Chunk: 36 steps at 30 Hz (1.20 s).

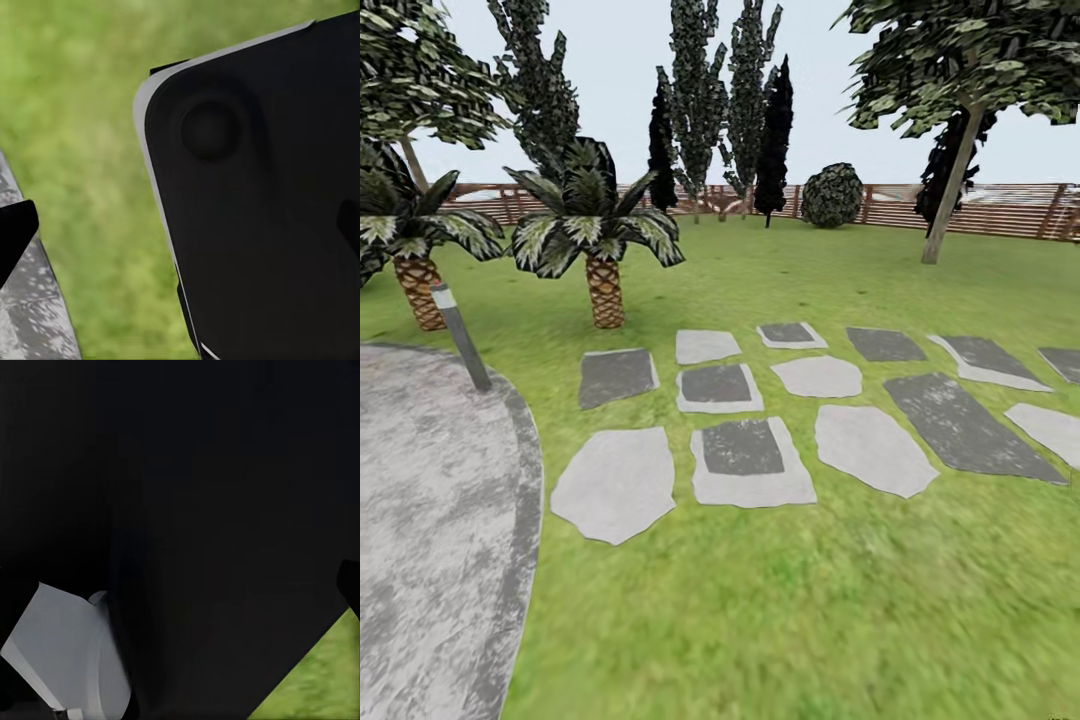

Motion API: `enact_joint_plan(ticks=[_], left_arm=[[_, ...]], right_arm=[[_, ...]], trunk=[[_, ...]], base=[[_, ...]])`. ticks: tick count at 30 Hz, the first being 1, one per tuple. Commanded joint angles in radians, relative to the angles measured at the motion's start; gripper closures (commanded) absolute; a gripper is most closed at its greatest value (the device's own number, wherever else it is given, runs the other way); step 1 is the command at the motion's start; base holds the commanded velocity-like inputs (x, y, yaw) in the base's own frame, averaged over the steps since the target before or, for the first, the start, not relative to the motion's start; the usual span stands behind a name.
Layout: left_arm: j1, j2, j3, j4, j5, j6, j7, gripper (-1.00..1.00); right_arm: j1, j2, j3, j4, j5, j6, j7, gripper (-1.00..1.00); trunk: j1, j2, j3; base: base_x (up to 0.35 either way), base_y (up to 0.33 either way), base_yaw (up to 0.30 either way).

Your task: Take the three Easter eggs out of the wicker basket on the lawn in the garden, then place them on the lawn next to a single tree (choose any tree) so that all three eggs are next to the same tree and none are left in the basket.

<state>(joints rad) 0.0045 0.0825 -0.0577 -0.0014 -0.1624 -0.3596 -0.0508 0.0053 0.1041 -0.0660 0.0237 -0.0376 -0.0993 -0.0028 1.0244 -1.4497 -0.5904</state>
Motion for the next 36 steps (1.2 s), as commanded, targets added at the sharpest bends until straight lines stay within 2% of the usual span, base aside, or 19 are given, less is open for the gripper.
enact_joint_plan(ticks=[1,10,36], left_arm=[[0.0,0.0,-0.005,0.0,-0.001,-0.004,0.0,-1.0],[0.0,0.0,-0.005,0.0,-0.001,-0.004,0.0,-1.0],[0.0,0.0,-0.005,0.0,0.0,-0.004,0.0,-1.0]], right_arm=[[-0.001,0.0,-0.006,0.002,-0.004,-0.007,0.0,-1.0],[-0.001,0.0,-0.006,0.005,-0.004,-0.007,0.0,-1.0],[-0.001,-0.002,-0.015,0.001,-0.014,-0.006,0.0,-1.0]], trunk=[[0.001,0.0,0.0],[0.001,0.0,0.0],[0.001,0.0,0.0]], base=[[0.291,-0.186,-0.255],[0.291,-0.186,-0.169],[0.29,-0.184,-0.006]])
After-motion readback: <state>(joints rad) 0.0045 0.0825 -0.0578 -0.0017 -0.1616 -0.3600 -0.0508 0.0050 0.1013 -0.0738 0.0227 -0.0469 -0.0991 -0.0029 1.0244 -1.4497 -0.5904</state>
